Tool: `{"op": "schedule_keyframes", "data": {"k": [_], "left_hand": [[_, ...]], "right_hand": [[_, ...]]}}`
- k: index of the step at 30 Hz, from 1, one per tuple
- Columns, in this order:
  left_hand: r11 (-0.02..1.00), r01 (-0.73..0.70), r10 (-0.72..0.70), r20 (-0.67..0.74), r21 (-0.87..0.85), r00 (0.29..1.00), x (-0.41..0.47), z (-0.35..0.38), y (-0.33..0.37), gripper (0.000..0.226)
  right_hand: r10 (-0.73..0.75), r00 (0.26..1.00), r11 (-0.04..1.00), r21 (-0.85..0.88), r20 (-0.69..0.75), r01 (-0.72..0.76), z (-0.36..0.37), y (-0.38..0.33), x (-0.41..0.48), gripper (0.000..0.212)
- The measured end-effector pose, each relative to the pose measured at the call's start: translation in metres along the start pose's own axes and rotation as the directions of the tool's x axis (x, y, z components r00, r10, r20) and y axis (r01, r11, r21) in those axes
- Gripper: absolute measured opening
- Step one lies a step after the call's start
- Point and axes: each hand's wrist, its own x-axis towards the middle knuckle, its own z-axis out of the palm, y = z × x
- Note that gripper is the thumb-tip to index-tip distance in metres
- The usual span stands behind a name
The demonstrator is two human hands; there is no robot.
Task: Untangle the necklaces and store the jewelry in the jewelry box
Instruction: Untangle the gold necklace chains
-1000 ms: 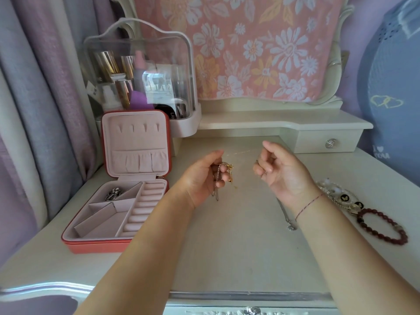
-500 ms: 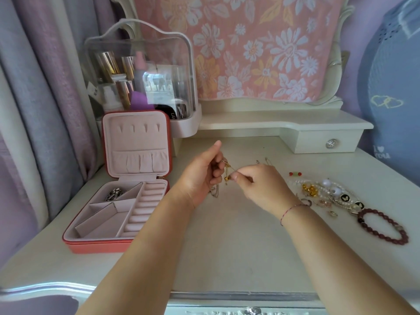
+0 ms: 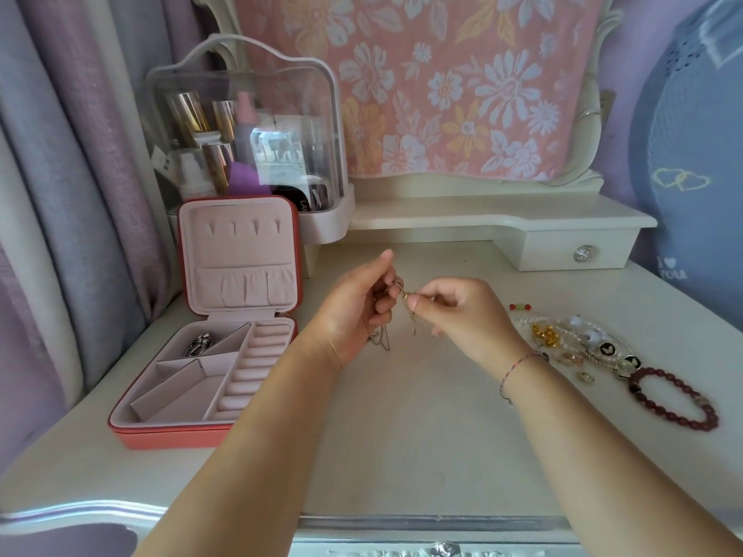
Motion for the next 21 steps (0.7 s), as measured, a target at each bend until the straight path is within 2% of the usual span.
{"op": "schedule_keyframes", "data": {"k": [4, 9, 12, 17, 21], "left_hand": [[1.0, -0.018, 0.019, -0.087, 0.021, 0.996, 0.003, -0.004, -0.002, 0.019], [0.979, -0.018, 0.028, -0.052, 0.201, 0.998, 0.0, -0.001, -0.005, 0.01], [0.965, -0.011, 0.025, -0.048, 0.263, 0.999, -0.001, 0.001, -0.006, 0.009], [0.963, -0.022, 0.038, -0.054, 0.267, 0.998, -0.001, 0.001, -0.005, 0.013], [0.954, -0.061, 0.085, -0.068, 0.295, 0.994, -0.001, 0.002, -0.005, 0.02]], "right_hand": [[0.111, 0.987, 0.944, 0.323, -0.117, -0.068, -0.009, -0.004, 0.007, 0.015], [0.225, 0.972, 0.779, 0.611, -0.062, -0.142, -0.013, 0.002, 0.012, 0.024], [0.224, 0.972, 0.785, 0.605, -0.071, -0.136, -0.014, 0.005, 0.012, 0.014], [0.239, 0.961, 0.793, 0.599, -0.136, -0.112, -0.015, 0.001, 0.011, 0.025], [0.233, 0.966, 0.746, 0.658, -0.116, -0.101, -0.017, -0.005, 0.009, 0.028]]}}
